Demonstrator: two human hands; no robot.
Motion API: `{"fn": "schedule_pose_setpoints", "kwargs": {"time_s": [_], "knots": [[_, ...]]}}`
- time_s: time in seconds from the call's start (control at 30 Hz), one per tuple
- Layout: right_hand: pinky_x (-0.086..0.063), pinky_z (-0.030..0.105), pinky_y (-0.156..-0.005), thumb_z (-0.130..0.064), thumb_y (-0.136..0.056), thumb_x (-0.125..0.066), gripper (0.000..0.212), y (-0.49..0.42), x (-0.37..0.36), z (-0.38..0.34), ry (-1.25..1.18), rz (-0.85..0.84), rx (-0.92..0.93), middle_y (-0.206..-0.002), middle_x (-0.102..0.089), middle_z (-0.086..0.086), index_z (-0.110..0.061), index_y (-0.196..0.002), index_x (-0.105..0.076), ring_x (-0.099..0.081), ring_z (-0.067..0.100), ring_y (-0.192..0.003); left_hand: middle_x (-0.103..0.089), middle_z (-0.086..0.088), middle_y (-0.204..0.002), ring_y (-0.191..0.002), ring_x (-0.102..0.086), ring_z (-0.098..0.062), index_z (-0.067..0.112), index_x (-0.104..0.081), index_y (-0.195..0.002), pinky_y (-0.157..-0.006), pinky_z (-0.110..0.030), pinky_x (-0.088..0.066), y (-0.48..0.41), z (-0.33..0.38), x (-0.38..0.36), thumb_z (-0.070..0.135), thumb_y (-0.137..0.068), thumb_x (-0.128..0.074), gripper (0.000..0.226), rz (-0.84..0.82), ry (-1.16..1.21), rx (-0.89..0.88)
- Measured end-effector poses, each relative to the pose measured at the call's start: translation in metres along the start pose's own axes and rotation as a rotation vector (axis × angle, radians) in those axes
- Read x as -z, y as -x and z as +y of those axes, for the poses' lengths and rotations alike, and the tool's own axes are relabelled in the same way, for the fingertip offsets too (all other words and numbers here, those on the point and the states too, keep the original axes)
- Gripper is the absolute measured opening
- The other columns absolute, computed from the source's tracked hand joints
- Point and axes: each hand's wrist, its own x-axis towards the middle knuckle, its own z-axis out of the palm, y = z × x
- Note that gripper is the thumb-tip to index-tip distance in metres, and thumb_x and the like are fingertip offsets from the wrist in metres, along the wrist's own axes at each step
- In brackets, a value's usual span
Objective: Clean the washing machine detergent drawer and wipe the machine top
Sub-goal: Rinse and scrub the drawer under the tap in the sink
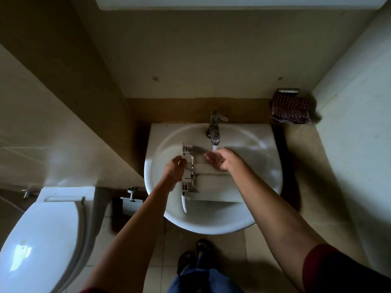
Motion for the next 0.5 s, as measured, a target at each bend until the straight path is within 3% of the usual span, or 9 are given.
{"fn": "schedule_pose_setpoints", "kwargs": {"time_s": [0.13, 0.2, 0.3, 0.33, 0.4, 0.43, 0.5], "knots": [[-0.051, 0.020, -0.043, 0.000, -0.101, -0.032, 0.027, -0.005, -0.007, -0.013, 0.018, 0.016, 0.089, -0.080, -0.055, 0.017, 0.004, -0.080, -0.048, -0.060, 0.022, -0.064, -0.061, -0.008, -0.081, -0.067, -0.056, -0.019, 0.014, -0.063, -0.104, -0.054, -0.025, -0.043, -0.006, -0.005, 0.002, 0.024, -0.099, -0.041, 0.024, -0.030, 0.029, 0.074], [-0.050, 0.018, -0.043, 0.001, -0.102, -0.027, 0.030, -0.009, -0.011, -0.017, 0.043, 0.030, 0.093, -0.084, -0.051, 0.014, 0.001, -0.080, -0.048, -0.061, 0.021, -0.064, -0.062, -0.011, -0.086, -0.074, -0.057, -0.024, 0.013, -0.065, -0.108, -0.064, -0.029, -0.043, -0.011, -0.006, 0.001, 0.022, -0.098, -0.041, 0.027, -0.035, 0.044, 0.087], [-0.054, 0.017, -0.057, 0.001, -0.100, -0.036, 0.020, -0.014, -0.012, -0.021, 0.042, 0.042, 0.071, -0.091, -0.054, 0.010, 0.004, -0.091, -0.053, -0.061, 0.022, -0.083, -0.061, -0.014, -0.100, -0.090, -0.055, -0.025, 0.008, -0.063, -0.119, -0.078, -0.031, -0.041, -0.019, -0.007, -0.002, 0.021, -0.099, -0.043, 0.031, -0.039, 0.036, 0.089], [-0.054, 0.018, -0.051, 0.002, -0.099, -0.038, 0.018, -0.016, -0.011, -0.023, 0.068, 0.050, 0.054, -0.089, -0.055, 0.011, 0.004, -0.088, -0.053, -0.062, 0.021, -0.077, -0.059, -0.013, -0.100, -0.092, -0.052, -0.023, 0.007, -0.063, -0.118, -0.079, -0.029, -0.038, -0.019, -0.006, -0.002, 0.021, -0.100, -0.043, 0.030, -0.047, 0.034, 0.088], [-0.046, 0.019, -0.032, 0.002, -0.099, -0.039, 0.022, -0.017, -0.011, -0.026, 0.138, 0.051, -0.005, -0.080, -0.052, 0.012, 0.002, -0.080, -0.050, -0.060, 0.018, -0.045, -0.055, -0.017, -0.101, -0.093, -0.046, -0.023, 0.007, -0.063, -0.110, -0.080, -0.029, -0.034, -0.021, -0.004, -0.003, 0.021, -0.101, -0.042, 0.027, -0.099, 0.069, 0.115], [-0.042, 0.018, -0.030, 0.002, -0.100, -0.038, 0.023, -0.016, -0.011, -0.027, 0.179, 0.035, -0.032, -0.078, -0.050, 0.012, 0.001, -0.079, -0.048, -0.055, 0.015, -0.035, -0.057, -0.023, -0.105, -0.094, -0.044, -0.022, 0.004, -0.063, -0.110, -0.081, -0.029, -0.033, -0.023, -0.004, -0.003, 0.022, -0.101, -0.042, 0.029, -0.113, 0.056, 0.124], [-0.046, 0.014, -0.043, 0.005, -0.099, -0.035, 0.024, -0.013, -0.010, -0.029, 0.338, -0.033, -0.075, -0.080, -0.052, 0.011, 0.001, -0.079, -0.049, -0.055, 0.013, -0.044, -0.059, -0.021, -0.123, -0.096, -0.046, -0.016, 0.003, -0.058, -0.125, -0.083, -0.025, -0.035, -0.030, -0.004, -0.006, 0.026, -0.101, -0.042, 0.036, -0.119, -0.026, 0.115]]}}
